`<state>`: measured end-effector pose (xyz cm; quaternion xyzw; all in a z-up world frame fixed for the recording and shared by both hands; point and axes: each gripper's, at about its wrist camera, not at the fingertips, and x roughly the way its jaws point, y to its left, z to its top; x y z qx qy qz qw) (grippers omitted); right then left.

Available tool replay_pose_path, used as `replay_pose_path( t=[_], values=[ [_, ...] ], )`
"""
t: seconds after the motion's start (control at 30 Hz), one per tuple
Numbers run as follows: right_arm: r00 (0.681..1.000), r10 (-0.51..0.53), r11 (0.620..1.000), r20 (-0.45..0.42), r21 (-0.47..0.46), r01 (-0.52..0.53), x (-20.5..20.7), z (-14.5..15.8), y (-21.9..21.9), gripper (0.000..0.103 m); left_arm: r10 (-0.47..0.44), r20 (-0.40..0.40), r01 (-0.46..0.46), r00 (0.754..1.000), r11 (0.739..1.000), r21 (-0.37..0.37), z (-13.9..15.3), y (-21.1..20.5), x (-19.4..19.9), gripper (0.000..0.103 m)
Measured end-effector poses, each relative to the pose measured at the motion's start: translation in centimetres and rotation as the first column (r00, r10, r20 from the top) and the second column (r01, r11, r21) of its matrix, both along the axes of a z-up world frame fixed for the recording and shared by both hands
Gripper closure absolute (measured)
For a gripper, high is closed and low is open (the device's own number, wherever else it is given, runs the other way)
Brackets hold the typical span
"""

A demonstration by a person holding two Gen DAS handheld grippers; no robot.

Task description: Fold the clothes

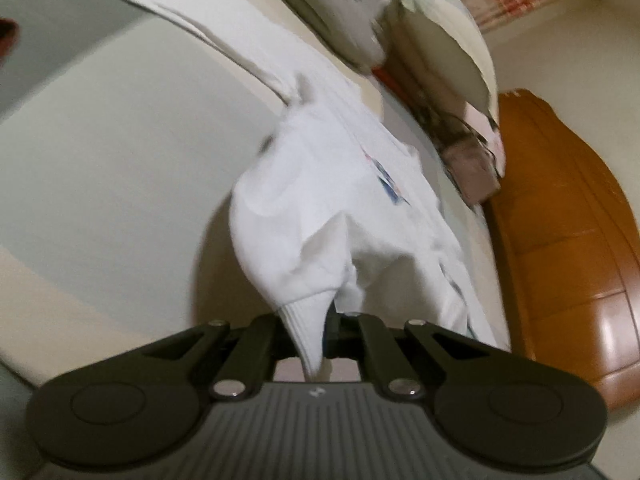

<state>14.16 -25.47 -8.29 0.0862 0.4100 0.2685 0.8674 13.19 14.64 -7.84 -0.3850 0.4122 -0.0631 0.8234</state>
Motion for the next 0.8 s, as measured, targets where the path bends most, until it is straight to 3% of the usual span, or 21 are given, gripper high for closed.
replay_pose_path(
  t=[0.17,0.23,0.37,0.5,0.67,0.8],
  values=[
    [0.996,0.054,0.975,0.078,-0.220,-0.036,-1.1,0.4,1.7,0.035,-0.005,-0.031,0.007,1.000,0.998,0.060,-0.4,0.3,1.2,0.101],
    [0.993,0.068,0.965,0.099,-0.260,-0.040,-1.4,0.5,1.9,0.035,-0.024,-0.036,0.028,0.999,0.995,0.095,-0.2,0.2,1.6,0.101],
    [0.998,0.039,0.988,0.058,-0.154,-0.030,-0.4,0.4,-0.2,0.035,-0.056,-0.062,0.065,0.997,0.986,0.156,-0.3,0.2,1.8,0.101],
    [0.999,-0.037,0.998,-0.031,0.042,0.038,2.3,0.3,-3.5,0.035,-0.072,-0.091,0.088,0.993,0.978,0.187,-1.0,0.0,2.3,0.101],
    [0.977,-0.018,0.964,-0.214,0.256,0.074,6.9,-1.3,-6.3,0.034,-0.081,-0.110,0.102,0.991,0.976,0.194,-1.5,0.0,2.9,0.100],
    [0.962,0.039,0.942,-0.272,0.330,0.055,8.3,-2.0,-5.8,0.034,-0.092,-0.118,0.114,0.989,0.975,0.193,-1.6,0.1,3.0,0.100]
  ],
)
